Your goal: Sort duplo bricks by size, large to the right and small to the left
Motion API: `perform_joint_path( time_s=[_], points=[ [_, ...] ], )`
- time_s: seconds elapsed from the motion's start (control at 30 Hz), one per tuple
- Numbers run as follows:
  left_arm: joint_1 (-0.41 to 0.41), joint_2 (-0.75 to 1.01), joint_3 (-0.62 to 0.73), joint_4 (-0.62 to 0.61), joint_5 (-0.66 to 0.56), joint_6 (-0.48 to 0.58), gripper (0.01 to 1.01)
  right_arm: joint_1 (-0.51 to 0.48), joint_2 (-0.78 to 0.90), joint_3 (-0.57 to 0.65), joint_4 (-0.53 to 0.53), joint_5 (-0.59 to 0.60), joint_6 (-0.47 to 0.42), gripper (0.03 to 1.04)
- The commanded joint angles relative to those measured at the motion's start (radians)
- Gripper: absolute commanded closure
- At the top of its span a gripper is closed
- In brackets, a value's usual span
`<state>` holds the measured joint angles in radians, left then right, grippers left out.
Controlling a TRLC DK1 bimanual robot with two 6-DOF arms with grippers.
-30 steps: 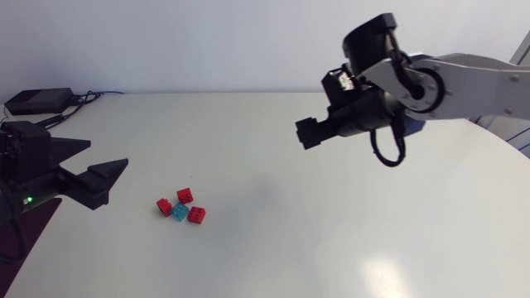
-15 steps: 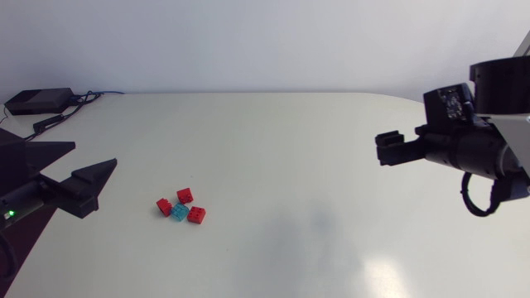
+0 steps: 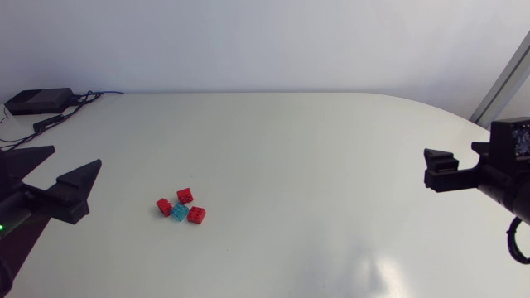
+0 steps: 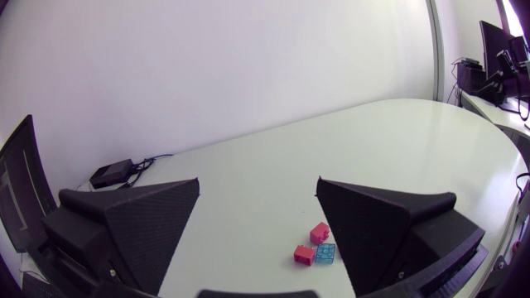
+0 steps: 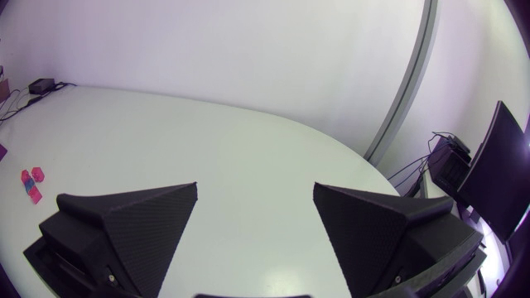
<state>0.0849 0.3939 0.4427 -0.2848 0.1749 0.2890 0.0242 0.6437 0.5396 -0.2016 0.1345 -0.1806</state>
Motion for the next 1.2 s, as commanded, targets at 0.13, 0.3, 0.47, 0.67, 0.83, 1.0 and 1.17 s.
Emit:
perform_joint_path(
  time_s=[0.13, 0.3, 0.47, 0.67, 0.83, 1.0, 1.17],
  points=[
    [0.009, -0.084, -0.073, 0.009, -0.037, -0.028, 0.048, -0.041, -0.128, -0.086, 0.014, 0.002, -0.033, 0.06],
    [-0.003, -0.136, -0.130, 0.050, -0.058, -0.064, 0.049, -0.040, -0.213, -0.154, 0.039, -0.017, -0.009, 0.06],
    [-0.019, -0.186, -0.192, 0.096, -0.081, -0.108, 0.048, -0.037, -0.298, -0.230, 0.071, -0.040, 0.028, 0.06],
    [-0.038, -0.247, -0.264, 0.151, -0.108, -0.161, 0.048, -0.033, -0.398, -0.320, 0.109, -0.067, 0.073, 0.06],
    [-0.054, -0.296, -0.325, 0.196, -0.131, -0.204, 0.048, -0.030, -0.481, -0.394, 0.140, -0.090, 0.109, 0.06],
    [-0.070, -0.347, -0.386, 0.242, -0.154, -0.248, 0.048, -0.027, -0.566, -0.470, 0.172, -0.113, 0.146, 0.06],
    [-0.085, -0.394, -0.443, 0.285, -0.175, -0.289, 0.048, -0.024, -0.644, -0.540, 0.202, -0.134, 0.181, 0.06]
  ],
)
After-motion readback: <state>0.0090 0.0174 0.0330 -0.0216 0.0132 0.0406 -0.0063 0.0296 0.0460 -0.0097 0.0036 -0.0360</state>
